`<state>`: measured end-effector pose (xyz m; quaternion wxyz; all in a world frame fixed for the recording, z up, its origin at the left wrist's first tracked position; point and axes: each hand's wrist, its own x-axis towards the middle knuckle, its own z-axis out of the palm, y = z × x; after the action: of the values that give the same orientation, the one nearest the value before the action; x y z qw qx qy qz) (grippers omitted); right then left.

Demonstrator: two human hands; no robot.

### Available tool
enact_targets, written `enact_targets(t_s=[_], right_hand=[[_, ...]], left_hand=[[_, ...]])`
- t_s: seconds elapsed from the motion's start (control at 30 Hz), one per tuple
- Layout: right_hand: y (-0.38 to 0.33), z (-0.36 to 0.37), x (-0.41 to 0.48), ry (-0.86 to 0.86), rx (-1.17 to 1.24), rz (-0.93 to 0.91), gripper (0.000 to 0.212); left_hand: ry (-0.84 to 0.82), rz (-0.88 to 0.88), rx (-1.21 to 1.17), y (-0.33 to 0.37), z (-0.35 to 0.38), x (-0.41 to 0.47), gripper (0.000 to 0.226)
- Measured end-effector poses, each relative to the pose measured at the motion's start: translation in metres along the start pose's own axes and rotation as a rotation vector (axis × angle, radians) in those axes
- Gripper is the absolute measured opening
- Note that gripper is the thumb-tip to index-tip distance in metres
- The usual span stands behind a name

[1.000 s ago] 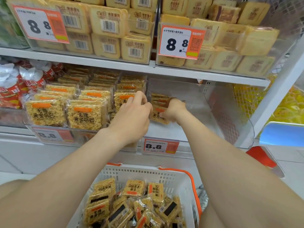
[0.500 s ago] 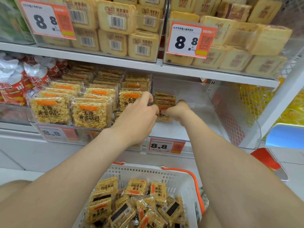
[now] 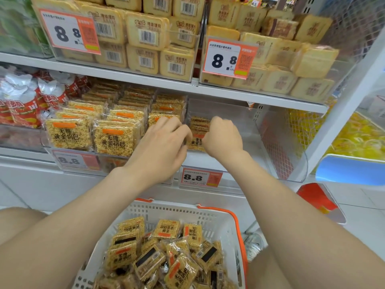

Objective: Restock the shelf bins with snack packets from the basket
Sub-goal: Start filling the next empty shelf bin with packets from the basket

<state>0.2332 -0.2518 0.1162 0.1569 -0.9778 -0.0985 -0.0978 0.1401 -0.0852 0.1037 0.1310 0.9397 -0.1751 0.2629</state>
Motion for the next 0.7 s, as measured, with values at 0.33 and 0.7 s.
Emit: enact_targets(t_s=[0.33, 0.7], right_hand=[[-0.03, -0.003, -0.112, -0.056, -0.092, -0.299, 0.015], [-0.025, 0.066, -0.216, -0.425, -0.138, -0.23, 0.009]], left_hand=[[-0.526, -0.138, 0.037, 0.037, -0.009, -0.053, 0.022], [-1.096, -0.227, 0.116, 0.061, 0.046, -0.158, 0.018]])
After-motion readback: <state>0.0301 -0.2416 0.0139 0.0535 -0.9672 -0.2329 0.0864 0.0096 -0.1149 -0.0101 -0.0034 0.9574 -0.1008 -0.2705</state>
